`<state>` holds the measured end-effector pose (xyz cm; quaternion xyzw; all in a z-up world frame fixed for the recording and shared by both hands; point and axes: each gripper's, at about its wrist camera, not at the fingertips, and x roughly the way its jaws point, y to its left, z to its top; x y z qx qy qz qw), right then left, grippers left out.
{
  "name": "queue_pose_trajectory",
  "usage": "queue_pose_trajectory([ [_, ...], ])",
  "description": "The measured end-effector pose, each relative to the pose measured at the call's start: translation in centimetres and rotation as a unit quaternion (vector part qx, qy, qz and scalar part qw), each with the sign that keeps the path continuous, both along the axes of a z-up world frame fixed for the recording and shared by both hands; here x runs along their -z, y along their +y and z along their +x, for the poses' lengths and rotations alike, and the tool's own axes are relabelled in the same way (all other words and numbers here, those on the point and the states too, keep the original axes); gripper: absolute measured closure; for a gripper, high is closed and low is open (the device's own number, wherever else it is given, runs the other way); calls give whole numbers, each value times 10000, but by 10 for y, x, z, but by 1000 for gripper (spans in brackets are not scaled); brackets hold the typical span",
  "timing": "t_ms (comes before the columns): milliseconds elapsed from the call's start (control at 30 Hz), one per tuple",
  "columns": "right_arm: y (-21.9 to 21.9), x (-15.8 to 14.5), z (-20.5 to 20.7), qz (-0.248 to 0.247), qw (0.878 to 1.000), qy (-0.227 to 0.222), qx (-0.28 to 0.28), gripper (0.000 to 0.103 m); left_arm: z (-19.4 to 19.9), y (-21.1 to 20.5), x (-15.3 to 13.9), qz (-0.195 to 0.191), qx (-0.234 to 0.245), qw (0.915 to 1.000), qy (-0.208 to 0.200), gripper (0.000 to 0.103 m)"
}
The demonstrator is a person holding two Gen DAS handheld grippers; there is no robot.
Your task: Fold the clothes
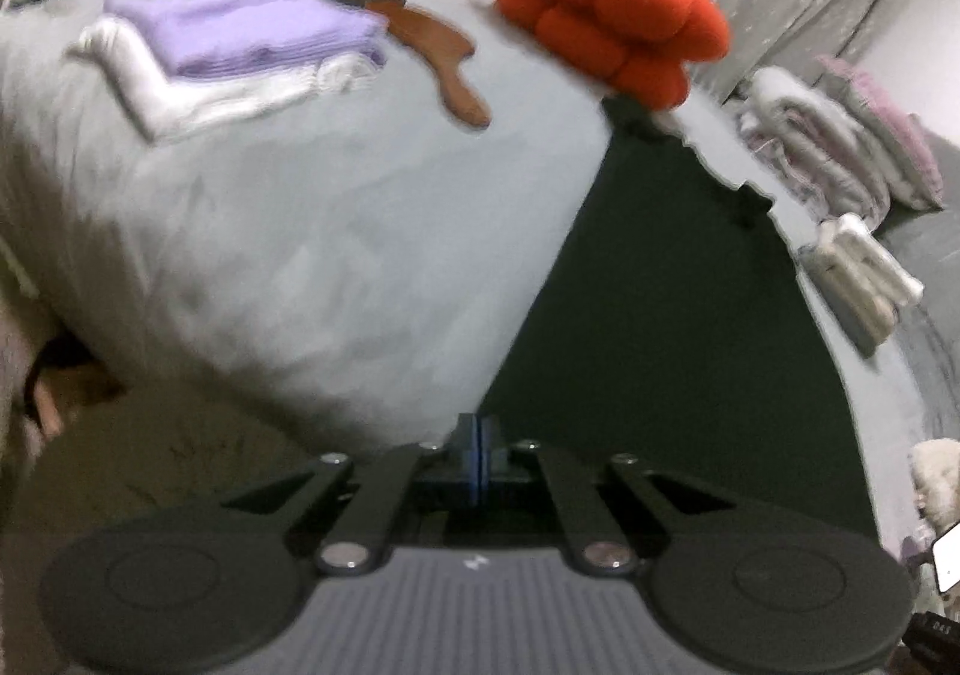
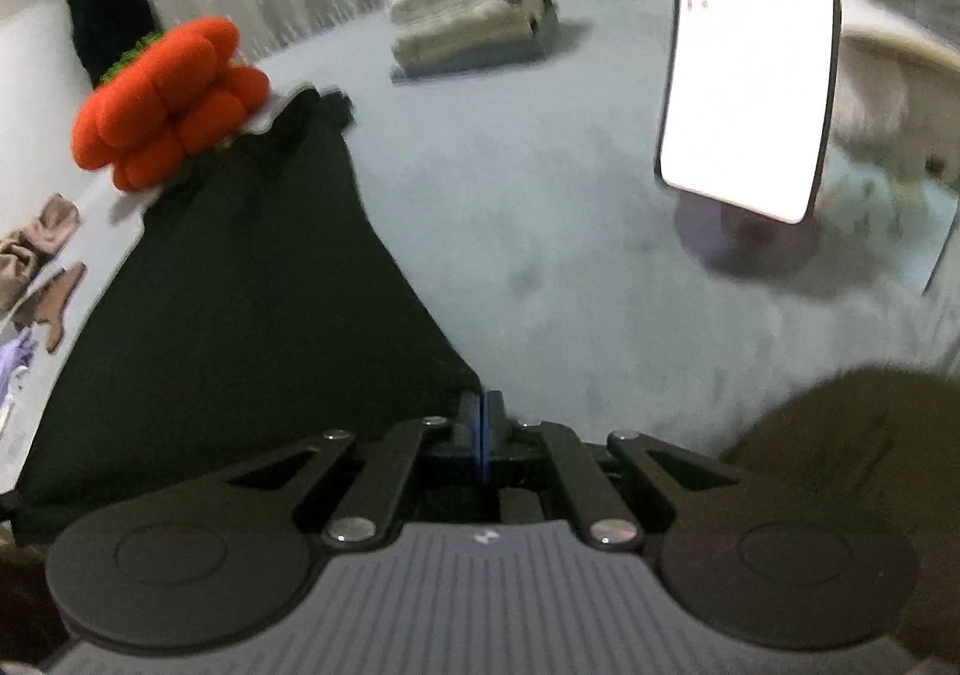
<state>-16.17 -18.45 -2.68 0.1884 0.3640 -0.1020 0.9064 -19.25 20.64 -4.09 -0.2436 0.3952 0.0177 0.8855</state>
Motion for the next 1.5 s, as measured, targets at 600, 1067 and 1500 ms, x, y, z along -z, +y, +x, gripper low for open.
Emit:
queue_pose_trajectory([
  [600, -2, -45, 40, 4, 9988, -246, -418, 67, 44, -27, -64, 600, 291, 9968, -431, 39],
  [1067, 45, -83, 189, 65, 9916, -621, -1133, 64, 197, -53, -69, 703, 631, 9947, -407, 39],
  [1500, 124, -71, 367, 408, 9784, -1079, -1716, 64, 262, -48, -32, 460, 412, 9959, -654, 39],
])
